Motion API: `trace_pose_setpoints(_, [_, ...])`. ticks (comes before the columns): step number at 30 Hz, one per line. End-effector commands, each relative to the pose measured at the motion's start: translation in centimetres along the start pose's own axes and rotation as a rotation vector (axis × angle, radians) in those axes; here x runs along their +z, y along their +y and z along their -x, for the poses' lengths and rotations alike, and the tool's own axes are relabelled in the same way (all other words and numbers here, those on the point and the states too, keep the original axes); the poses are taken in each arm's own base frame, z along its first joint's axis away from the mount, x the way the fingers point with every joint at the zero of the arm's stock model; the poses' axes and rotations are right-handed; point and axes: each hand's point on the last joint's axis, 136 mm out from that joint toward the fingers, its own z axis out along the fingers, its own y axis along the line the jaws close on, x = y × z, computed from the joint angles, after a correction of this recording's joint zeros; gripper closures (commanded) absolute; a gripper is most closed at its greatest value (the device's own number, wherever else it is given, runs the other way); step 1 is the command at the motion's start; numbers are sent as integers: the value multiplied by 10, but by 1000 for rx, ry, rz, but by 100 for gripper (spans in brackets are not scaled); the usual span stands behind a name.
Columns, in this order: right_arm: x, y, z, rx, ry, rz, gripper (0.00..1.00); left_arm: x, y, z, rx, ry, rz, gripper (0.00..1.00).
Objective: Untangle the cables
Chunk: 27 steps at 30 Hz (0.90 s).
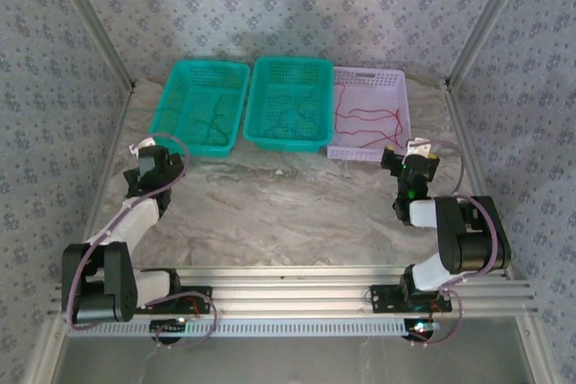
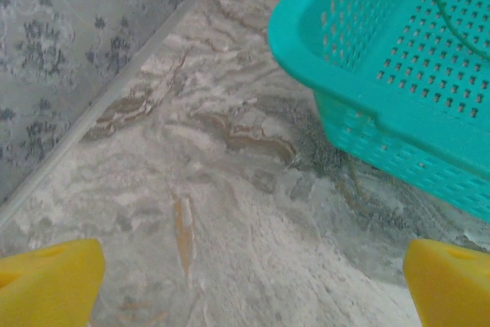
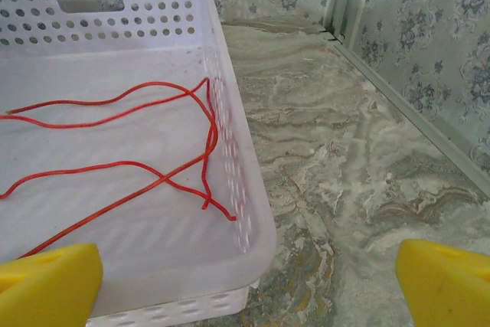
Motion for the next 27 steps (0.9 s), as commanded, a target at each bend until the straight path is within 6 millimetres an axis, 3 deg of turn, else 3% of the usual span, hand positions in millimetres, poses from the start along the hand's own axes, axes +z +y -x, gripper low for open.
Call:
trace_pose_setpoints(1, [0,-1,-18,-71,47,-1,0,8,-13,18,39,-114,-55,0])
trace_pose_setpoints(4, [-1,-1,-18,-74,46,-3,0,14,-21,21,63,-183,-86,0])
trace_pose_setpoints(9, [-1,-1,-19,-71,51,4,0,29,-53,3,145,-225,-132,0])
trace_pose_setpoints(11, [0,0,-20,-64,62,22,0,36,-44,-6,86,-209,-151,0])
trace_pose_setpoints(27, [1,6,-21,-65,73,72,0,35,-45,-4,90,-232,-151,0])
